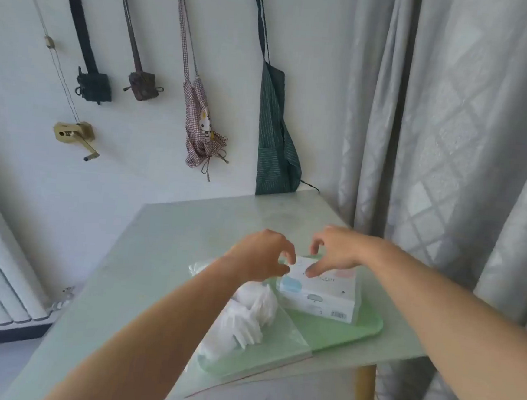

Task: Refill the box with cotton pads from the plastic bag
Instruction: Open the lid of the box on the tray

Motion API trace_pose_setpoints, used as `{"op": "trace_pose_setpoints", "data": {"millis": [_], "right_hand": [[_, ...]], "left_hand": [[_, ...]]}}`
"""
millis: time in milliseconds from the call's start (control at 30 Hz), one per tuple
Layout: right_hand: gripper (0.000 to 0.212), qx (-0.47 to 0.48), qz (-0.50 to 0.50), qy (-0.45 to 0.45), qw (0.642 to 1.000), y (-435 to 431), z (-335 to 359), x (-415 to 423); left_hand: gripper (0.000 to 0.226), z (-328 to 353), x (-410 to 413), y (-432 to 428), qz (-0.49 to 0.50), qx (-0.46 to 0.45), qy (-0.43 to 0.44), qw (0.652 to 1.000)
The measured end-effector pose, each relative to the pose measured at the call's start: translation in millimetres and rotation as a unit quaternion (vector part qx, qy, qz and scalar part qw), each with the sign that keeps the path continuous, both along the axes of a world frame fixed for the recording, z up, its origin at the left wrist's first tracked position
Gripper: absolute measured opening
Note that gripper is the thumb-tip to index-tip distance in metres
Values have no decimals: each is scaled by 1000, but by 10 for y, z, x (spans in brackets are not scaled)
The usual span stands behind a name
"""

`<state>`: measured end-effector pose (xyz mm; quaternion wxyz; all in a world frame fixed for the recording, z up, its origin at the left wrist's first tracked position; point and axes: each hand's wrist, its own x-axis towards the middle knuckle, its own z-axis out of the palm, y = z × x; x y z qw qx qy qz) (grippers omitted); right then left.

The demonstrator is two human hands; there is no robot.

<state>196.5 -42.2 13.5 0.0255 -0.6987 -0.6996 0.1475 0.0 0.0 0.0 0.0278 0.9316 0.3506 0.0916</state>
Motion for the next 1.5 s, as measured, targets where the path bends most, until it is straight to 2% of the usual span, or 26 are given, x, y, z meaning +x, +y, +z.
{"op": "trace_pose_setpoints", "data": {"millis": [133,200,333,400,467,633,700,767,833,900,967,1000,1067,1167,1233,1367,1500], "right_hand": [[86,-41,-19,-46,998,-118,-401,117],[96,-22,-27,-51,998,-162,-578,224],[119,36,-47,36,998,-218,-914,459],[130,59,-68,116,989,-237,-1061,544],[136,79,-90,177,977,-240,-1150,593],[150,85,-130,236,959,-185,-1279,665],[152,83,-141,265,950,-185,-1316,689],[150,91,-147,289,942,-191,-1359,693],[132,107,-145,301,936,-194,-1411,696],[106,109,-142,297,938,-185,-1452,712],[97,97,-137,292,941,-173,-1459,736],[101,92,-135,292,942,-164,-1454,746],[124,83,-133,292,944,-131,-1432,752],[146,64,-132,258,955,-63,-1420,760],[147,51,-133,227,963,-30,-1378,741],[139,29,-139,152,978,33,-1263,704],[136,8,-143,87,986,121,-1178,604]], "left_hand": [[32,-334,235,-79,-13,-4,50,999],[41,-463,326,-87,-27,5,53,998],[59,-691,445,-85,-54,85,126,987],[54,-761,509,-81,-52,127,159,978],[40,-783,597,-81,-55,172,170,969],[21,-707,755,-153,-95,217,268,934],[18,-605,770,-159,-86,246,260,930],[24,-529,779,-44,-64,231,218,946],[32,-392,765,104,-33,195,126,972],[26,-249,764,254,3,161,4,987],[15,-205,794,390,42,152,-59,986],[16,-222,809,454,64,159,-55,984],[24,-282,804,562,97,152,-26,983],[33,-373,652,585,102,73,-12,992],[35,-379,467,485,93,21,-14,995],[13,-407,18,67,63,-58,6,996],[35,-483,-407,-397,57,-112,87,988]]}}
